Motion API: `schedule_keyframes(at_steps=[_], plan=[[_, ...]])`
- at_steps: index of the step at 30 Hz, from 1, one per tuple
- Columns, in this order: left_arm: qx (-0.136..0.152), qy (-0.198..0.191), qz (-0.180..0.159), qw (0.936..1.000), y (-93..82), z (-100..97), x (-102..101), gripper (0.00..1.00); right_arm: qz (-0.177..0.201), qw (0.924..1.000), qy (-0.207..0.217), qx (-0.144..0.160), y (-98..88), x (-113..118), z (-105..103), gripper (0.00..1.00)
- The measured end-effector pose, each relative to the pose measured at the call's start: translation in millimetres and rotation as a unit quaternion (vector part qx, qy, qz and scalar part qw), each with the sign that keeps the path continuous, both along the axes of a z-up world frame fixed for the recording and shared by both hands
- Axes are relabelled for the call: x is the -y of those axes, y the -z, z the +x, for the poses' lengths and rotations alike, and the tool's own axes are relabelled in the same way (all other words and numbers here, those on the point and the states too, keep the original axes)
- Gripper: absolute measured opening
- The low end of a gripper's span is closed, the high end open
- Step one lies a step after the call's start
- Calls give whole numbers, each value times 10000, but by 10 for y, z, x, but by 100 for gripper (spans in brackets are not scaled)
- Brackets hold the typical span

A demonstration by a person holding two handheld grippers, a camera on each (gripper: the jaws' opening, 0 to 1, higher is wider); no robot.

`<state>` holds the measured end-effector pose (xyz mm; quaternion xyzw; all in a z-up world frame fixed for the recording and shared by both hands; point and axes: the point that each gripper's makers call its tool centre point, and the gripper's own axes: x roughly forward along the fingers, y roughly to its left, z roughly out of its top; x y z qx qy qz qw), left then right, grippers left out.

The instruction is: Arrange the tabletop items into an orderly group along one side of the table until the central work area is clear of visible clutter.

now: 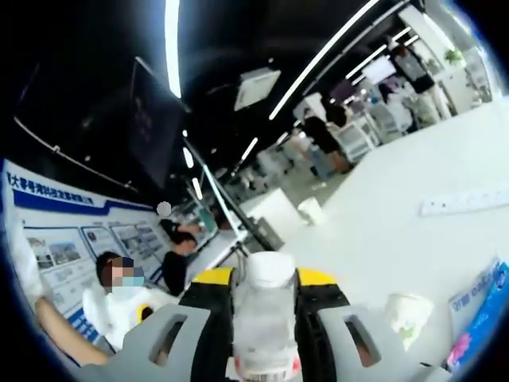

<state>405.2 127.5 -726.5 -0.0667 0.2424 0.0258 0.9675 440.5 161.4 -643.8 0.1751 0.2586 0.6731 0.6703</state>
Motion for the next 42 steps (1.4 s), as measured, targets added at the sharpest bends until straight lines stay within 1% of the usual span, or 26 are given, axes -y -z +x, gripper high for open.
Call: schedule_keyframes(at_steps=[1,2,3,4,5,7,12,13,14,17,18,19,21,23,24,26,29,31,35,37,40,42], plan=[[3,14,-37,10000,9,-3,6,36,10,10000,-19,-39,1,-8,-1,20],[-3,20,-51,10000,20,-7,5,36,-20,9999,-50,-137,23,-5,-1,20],[-25,12,-41,10000,28,-15,4,36,-127,9995,-75,-280,72,0,1,19],[-65,25,1,10000,46,-25,-1,36,-102,9996,-117,-222,69,-4,-2,19],[-57,35,3,10000,59,-29,-4,36,-80,9997,-216,-79,56,0,-35,19],[-66,41,30,10000,69,-33,-13,37,-105,9996,-260,86,44,-9,-62,18],[-55,11,3,10000,86,6,-54,37,-82,9994,-260,193,24,-43,-63,18],[-64,22,50,10000,87,21,-67,37,-72,9988,-317,368,6,-48,-68,18],[-74,33,72,9999,91,31,-78,37,-74,9985,-345,422,-4,-49,-75,18],[-100,58,145,9998,118,63,-129,37,-2,9945,-550,889,-43,-65,-121,18],[-120,63,134,9998,133,74,-148,37,-4,9922,-625,1076,-48,-76,-151,18],[-128,63,109,9998,141,79,-156,37,-3,9906,-673,1191,-52,-85,-170,18],[-145,55,55,9999,167,96,-182,37,51,9844,-863,1533,-69,-110,-236,18],[-171,31,60,9998,180,102,-204,37,67,9799,-954,1750,-66,-126,-264,18],[-173,25,60,9998,184,104,-209,37,70,9792,-976,1780,-63,-132,-273,18],[-194,1,82,9998,211,114,-229,37,66,9750,-1054,1955,-46,-141,-281,18],[-214,-39,73,9997,228,134,-255,37,100,9715,-1120,2089,-41,-154,-287,18],[-207,-23,17,9998,233,155,-260,37,108,9703,-1126,2137,-37,-161,-279,18],[-240,-33,97,9997,258,202,-296,37,101,9687,-1161,2190,-13,-182,-239,18],[-252,-43,114,9996,270,235,-320,37,121,9670,-1182,2254,-4,-197,-219,18],[-267,-29,97,9996,293,293,-365,37,179,9623,-1243,2414,18,-240,-183,18],[-284,-47,155,9995,301,312,-401,37,186,9607,-1267,2465,21,-261,-167,18]])
